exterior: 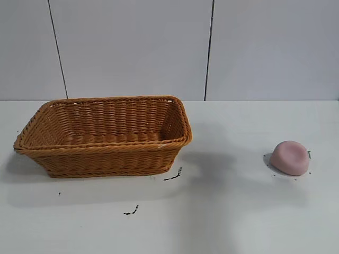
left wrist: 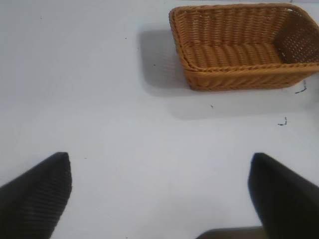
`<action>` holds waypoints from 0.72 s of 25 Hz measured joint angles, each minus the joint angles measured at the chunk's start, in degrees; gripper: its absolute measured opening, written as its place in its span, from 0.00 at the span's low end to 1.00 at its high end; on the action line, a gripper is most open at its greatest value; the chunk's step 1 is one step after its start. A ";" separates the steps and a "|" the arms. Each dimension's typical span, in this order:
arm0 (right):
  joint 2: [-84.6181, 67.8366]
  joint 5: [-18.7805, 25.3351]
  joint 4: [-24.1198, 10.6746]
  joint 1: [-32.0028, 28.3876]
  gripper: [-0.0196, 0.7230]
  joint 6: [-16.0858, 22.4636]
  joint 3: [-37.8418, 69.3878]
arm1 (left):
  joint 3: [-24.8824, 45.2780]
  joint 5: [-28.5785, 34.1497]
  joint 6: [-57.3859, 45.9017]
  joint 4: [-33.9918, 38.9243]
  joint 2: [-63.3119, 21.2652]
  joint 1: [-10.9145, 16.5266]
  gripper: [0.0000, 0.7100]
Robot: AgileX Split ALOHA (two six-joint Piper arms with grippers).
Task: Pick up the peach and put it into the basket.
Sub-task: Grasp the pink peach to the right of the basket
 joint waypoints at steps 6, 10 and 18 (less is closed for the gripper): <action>7.28 -0.50 0.00 0.00 0.96 -2.41 -4.77 | 0.00 0.00 0.00 0.00 0.00 0.00 0.98; 8.18 -2.25 0.00 0.00 0.96 -3.12 -4.85 | 0.00 0.00 0.00 0.00 0.00 0.00 0.98; 8.18 -3.89 -0.36 2.37 0.96 -4.69 -4.85 | 0.00 0.00 0.00 0.00 0.00 0.00 0.98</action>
